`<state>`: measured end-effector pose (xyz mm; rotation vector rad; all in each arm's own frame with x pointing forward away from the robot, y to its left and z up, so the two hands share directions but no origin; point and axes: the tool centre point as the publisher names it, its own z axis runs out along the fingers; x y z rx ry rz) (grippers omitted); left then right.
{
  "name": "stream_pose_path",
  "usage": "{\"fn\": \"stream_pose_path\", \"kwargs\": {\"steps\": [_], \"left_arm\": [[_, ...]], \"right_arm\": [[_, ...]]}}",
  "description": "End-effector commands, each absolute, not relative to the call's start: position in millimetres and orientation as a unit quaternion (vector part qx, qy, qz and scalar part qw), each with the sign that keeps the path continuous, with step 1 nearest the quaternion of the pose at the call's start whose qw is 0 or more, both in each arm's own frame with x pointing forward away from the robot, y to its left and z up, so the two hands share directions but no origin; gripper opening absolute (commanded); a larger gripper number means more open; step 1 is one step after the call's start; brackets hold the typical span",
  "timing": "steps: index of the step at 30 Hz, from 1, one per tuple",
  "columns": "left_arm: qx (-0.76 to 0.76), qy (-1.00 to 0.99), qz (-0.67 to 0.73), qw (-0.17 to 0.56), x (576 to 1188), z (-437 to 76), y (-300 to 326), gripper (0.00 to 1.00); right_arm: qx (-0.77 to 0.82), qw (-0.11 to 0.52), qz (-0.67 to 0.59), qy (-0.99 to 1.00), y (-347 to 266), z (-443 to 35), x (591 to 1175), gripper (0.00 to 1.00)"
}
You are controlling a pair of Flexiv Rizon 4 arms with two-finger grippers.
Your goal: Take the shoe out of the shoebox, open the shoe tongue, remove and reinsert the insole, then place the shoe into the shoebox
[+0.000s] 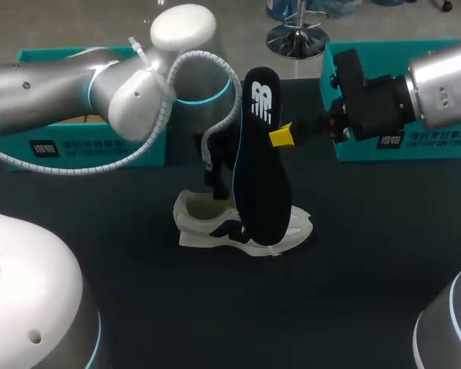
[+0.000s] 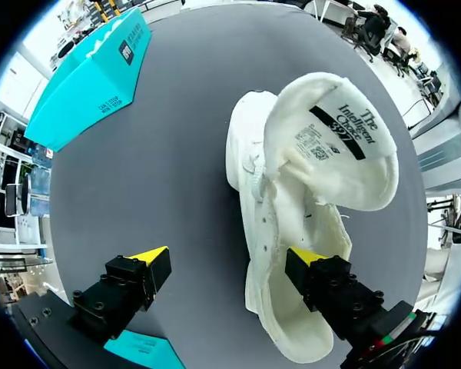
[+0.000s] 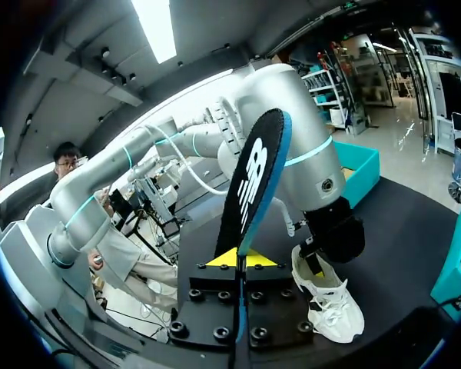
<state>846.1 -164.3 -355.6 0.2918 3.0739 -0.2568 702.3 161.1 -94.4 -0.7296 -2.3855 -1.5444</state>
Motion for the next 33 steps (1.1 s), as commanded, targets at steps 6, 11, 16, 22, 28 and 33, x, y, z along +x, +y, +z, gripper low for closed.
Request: {"fn": "stream_pose_path", "kwargs": {"steps": [6,11,16,22,28,33], "left_arm": [[0.094,0.992,-0.085,0.007,845,-368,-170,0.95],[0.093,0.992,-0.082,0.000,839,-374,-172,0.27],[0.093,0.992,-0.080,-0.004,832,-374,-176,0.00],[0.089,0.993,-0.082,-0.003,831,-373,-175,0.00],[0.089,0.993,-0.082,-0.003,831,-373,-175,0.00],[0.089,0.993,-0.082,-0.003,831,-373,-175,0.00]], "right_arm": [[-0.248,0.103,-0.523,-0.809,163,-95,702,0.00],[-0.248,0.103,-0.523,-0.809,163,-95,702,0.00],[-0.248,0.103,-0.523,-0.809,163,-95,702,0.00],[-0.248,0.103,-0.523,-0.809,163,-95,702,0.00],[-0.248,0.103,-0.523,-0.809,163,-95,702,0.00],[-0.248,0.103,-0.523,-0.809,163,-95,702,0.00]]}}
